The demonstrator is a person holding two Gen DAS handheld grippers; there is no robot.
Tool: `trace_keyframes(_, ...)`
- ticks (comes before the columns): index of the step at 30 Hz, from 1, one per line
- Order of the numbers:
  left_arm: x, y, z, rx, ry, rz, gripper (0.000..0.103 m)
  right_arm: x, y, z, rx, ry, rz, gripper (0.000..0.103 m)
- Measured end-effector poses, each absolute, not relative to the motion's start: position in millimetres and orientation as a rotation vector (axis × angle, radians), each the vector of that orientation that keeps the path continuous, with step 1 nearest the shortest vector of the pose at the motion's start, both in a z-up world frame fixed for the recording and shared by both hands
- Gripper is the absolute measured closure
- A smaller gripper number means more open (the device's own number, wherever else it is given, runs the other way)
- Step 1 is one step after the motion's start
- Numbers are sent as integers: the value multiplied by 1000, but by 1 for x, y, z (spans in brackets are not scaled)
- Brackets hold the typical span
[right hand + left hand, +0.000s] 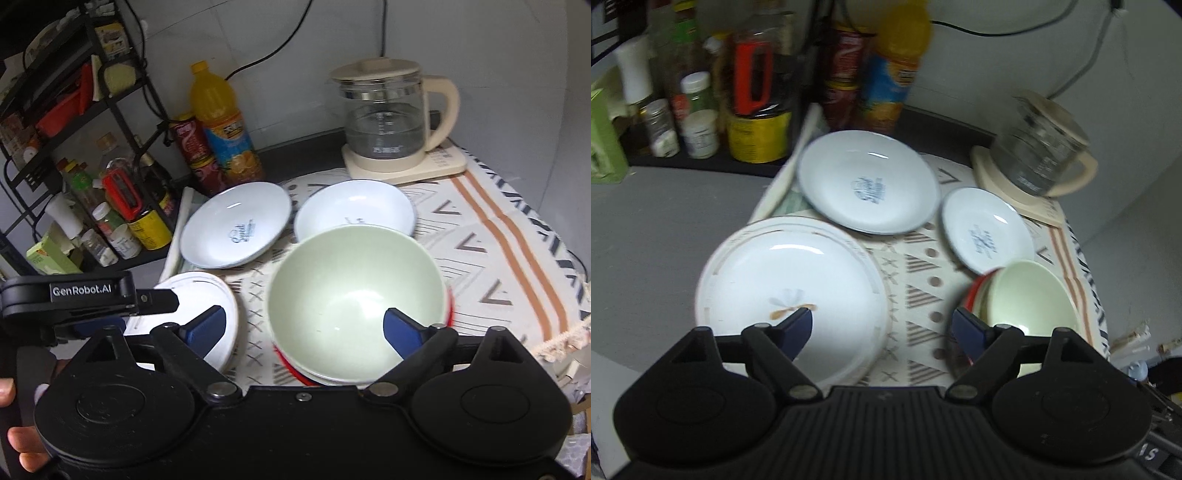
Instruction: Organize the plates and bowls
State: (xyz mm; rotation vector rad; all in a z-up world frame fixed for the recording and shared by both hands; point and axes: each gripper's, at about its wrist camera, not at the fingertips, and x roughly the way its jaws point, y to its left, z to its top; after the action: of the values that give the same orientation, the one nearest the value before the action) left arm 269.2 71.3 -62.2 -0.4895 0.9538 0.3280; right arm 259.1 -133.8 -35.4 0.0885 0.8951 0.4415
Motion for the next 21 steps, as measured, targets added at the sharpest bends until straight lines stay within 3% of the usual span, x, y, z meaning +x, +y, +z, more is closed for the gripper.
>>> trace_keyframes(4, 265, 92, -65, -503, 949, 368, 21, 266, -116, -34, 89, 899, 475, 5)
trace_keyframes(21, 274, 180, -69, -593, 926, 471, 21, 306, -29, -32, 37, 927, 594, 3)
